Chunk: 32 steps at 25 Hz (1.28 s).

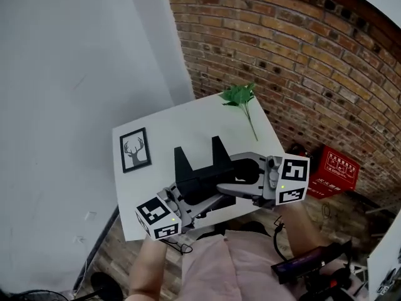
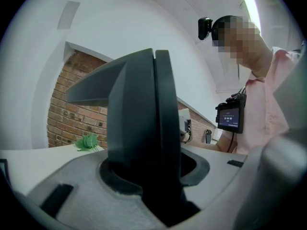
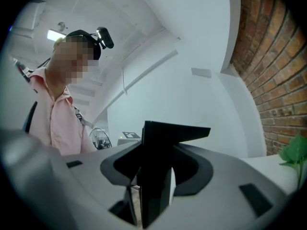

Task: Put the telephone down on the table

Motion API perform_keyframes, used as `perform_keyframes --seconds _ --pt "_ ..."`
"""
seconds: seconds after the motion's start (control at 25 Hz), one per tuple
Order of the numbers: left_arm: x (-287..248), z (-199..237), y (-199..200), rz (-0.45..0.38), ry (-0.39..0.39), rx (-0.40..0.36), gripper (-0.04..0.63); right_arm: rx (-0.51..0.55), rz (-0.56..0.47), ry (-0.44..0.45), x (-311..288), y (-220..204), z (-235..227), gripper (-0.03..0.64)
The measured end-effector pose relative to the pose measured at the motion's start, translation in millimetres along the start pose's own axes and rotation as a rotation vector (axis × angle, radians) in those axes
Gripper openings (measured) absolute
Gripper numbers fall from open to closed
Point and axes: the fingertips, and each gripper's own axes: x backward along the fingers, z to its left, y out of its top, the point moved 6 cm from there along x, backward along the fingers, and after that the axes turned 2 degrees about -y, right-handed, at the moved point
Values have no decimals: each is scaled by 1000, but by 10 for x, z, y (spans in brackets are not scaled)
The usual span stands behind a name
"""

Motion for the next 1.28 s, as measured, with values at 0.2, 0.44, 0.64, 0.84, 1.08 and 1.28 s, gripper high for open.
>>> perform_keyframes --seconds 0.2,0.44,0.64,0.84,1.08,1.28 --pt "7 195 106 -7 -35 -21 172 27 -2 -41 -87 100 -128 187" --pt "-84 406 84 -19 -37 -3 172 26 31 -62 -97 108 -347 192" --pt "-171 653 -52 -17 -32 41 172 -1 69 -85 -119 2 -619 199" --pt "-259 868 -206 0 -27 83 172 -51 104 -97 -106 -143 -872 201" --pt "-434 1068 -419 17 -9 156 172 -126 140 -107 -16 -350 -1162 204" --pt "-528 1226 -672 38 11 213 172 -192 171 -99 24 -588 -1396 207"
